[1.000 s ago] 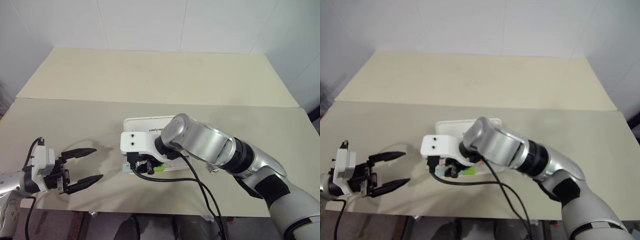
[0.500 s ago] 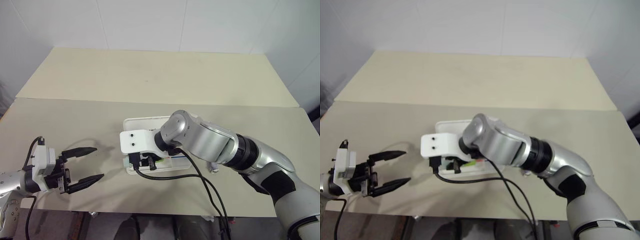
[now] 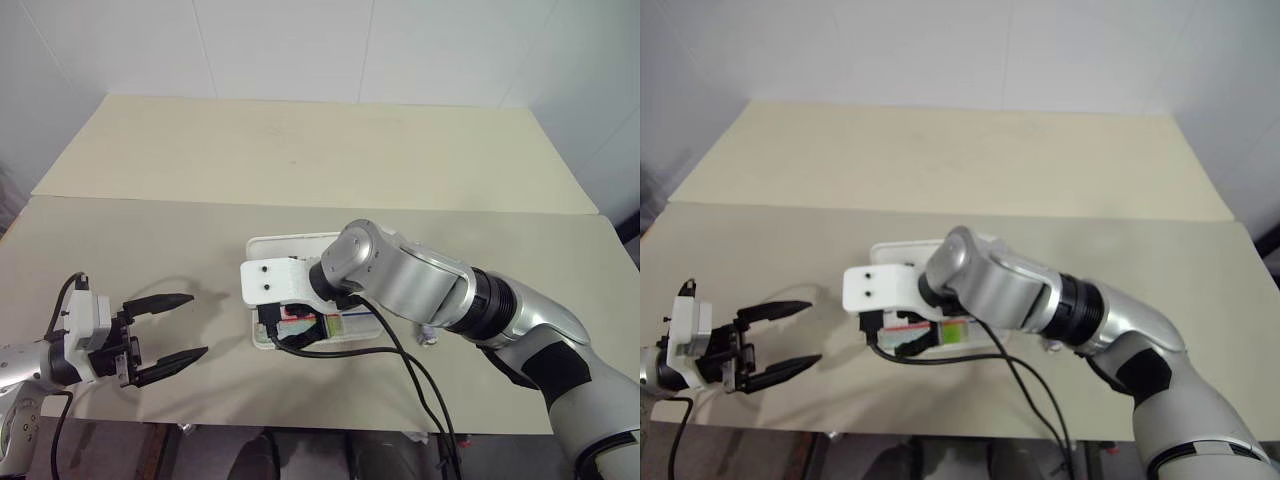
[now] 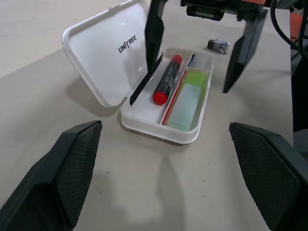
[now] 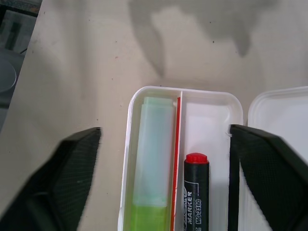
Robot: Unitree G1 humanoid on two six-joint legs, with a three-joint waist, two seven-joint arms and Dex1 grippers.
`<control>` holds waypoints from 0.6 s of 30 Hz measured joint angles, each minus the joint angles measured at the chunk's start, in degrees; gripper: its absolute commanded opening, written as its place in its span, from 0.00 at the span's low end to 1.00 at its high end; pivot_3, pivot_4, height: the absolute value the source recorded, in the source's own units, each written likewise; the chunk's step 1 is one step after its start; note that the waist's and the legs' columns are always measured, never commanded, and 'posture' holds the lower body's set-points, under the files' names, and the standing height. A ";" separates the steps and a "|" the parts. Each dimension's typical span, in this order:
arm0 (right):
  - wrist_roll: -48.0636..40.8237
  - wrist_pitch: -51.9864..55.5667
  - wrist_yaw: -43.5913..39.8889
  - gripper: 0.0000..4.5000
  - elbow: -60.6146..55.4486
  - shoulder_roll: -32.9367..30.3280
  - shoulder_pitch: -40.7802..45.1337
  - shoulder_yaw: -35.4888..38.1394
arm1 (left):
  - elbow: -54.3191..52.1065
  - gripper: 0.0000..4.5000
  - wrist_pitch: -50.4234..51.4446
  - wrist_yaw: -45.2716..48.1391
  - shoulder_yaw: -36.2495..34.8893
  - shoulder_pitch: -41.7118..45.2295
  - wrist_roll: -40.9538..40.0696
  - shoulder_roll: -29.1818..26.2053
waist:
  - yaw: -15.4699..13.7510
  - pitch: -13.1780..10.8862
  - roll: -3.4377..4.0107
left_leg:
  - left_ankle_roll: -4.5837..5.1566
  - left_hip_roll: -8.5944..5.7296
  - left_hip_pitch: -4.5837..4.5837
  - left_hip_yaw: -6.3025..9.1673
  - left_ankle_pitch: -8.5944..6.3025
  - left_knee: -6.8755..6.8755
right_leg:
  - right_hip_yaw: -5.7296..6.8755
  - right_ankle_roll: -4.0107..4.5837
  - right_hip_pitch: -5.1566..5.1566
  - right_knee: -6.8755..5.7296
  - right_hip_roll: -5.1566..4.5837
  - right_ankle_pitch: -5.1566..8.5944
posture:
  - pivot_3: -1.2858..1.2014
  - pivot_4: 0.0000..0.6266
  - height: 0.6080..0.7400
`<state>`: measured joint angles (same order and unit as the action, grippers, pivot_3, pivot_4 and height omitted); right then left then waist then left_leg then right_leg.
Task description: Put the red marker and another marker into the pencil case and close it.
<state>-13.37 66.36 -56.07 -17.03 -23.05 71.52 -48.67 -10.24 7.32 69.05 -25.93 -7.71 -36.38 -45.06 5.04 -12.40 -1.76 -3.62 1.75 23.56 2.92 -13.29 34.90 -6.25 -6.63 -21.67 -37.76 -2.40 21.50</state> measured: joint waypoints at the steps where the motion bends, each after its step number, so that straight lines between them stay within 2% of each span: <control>1: 0.01 -0.01 0.00 0.99 0.00 -0.02 0.00 0.00 | 0.00 1.00 0.00 -0.13 0.00 0.04 0.00 0.00 | 0.00 0.00 0.00 | 0.00 0.00 0.00 0.00 0.00 0.00 | 0.00 0.00 0.00 0.00 0.00 0.00 | 0.52 0.24 1.00; 5: -0.16 -0.67 -1.06 0.99 -0.01 -1.03 -0.01 0.07 | 0.00 1.00 -0.01 -0.27 0.02 0.45 0.00 0.00 | -0.06 0.00 0.00 | 0.00 -0.01 0.01 0.00 0.00 -0.01 | 0.01 0.00 0.00 0.02 -0.01 0.00 | 0.52 0.24 1.00; 7: -1.53 -2.50 -3.78 0.99 -0.12 -3.66 -0.42 1.70 | -0.06 1.00 0.00 -0.34 0.14 0.94 0.00 0.02 | -0.11 0.00 0.00 | 0.01 -0.01 0.03 0.00 0.00 -0.01 | 0.02 0.00 0.00 0.04 -0.02 0.00 | 0.52 0.24 1.00; 13: -4.36 -11.82 -17.32 0.99 -0.68 -20.44 -4.03 6.64 | 0.13 1.00 0.03 -0.14 2.19 3.08 0.04 0.21 | -0.60 0.00 -0.01 | 0.06 -0.08 0.12 0.11 -0.04 0.01 | 0.20 -0.01 0.12 0.27 -0.08 0.00 | 0.52 0.24 1.00; 18: -2.49 -24.27 -25.18 0.99 2.00 -26.19 -8.10 8.48 | 1.98 1.00 0.00 0.27 4.38 6.35 0.40 0.22 | 0.08 -0.02 0.03 | 0.03 0.00 0.09 -0.09 -0.06 0.02 | 0.06 -0.02 0.07 0.23 0.15 0.00 | 0.52 0.24 1.00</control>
<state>-15.87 42.08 -81.25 -15.03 -49.24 63.42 -40.19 -8.26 7.32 69.32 -21.56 -1.37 -35.99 -44.84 5.12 -12.42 -1.73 -3.59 1.74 23.65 2.83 -13.35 34.92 -6.19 -6.65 -21.60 -37.53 -2.26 21.49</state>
